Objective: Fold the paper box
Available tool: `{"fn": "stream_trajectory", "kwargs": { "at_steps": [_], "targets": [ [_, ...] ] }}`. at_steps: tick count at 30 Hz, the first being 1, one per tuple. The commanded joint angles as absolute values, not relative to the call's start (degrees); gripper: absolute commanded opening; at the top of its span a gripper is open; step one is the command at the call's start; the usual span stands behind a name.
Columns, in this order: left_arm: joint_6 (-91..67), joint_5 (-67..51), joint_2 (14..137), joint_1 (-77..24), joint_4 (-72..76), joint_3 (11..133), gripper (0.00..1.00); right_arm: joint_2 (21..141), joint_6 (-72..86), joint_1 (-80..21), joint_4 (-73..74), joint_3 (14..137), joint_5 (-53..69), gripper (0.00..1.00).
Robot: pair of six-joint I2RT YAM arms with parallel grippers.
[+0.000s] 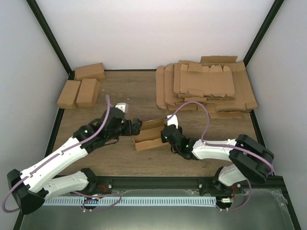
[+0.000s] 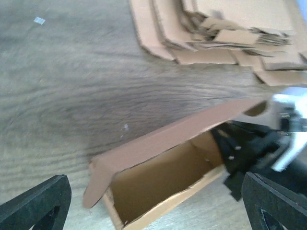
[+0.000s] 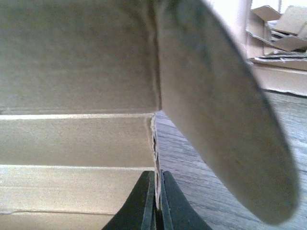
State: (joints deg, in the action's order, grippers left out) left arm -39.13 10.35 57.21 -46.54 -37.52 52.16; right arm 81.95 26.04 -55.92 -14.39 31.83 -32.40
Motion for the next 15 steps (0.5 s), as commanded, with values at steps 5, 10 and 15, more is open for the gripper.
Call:
{"fn": "stream_trajectory", "kwargs": {
  "at_steps": [5, 10, 15],
  "targets": [
    [-10.21, 0.12, 68.82, -45.39, -44.79, 66.67, 0.66, 80.45, 15.99, -56.49, -18.48, 30.53, -25.63, 0.01],
    [-0.96, -1.18, 75.14, -45.93, -46.97, 70.23, 0.65, 80.37, 14.46, -56.44, -19.24, 30.27, -23.88, 0.01],
    [-0.07, -4.38, 74.40, -46.07, -43.32, 69.26, 0.69, 81.55, 13.82, -56.50, -18.13, 31.43, -23.53, 0.01]
  ]
}}
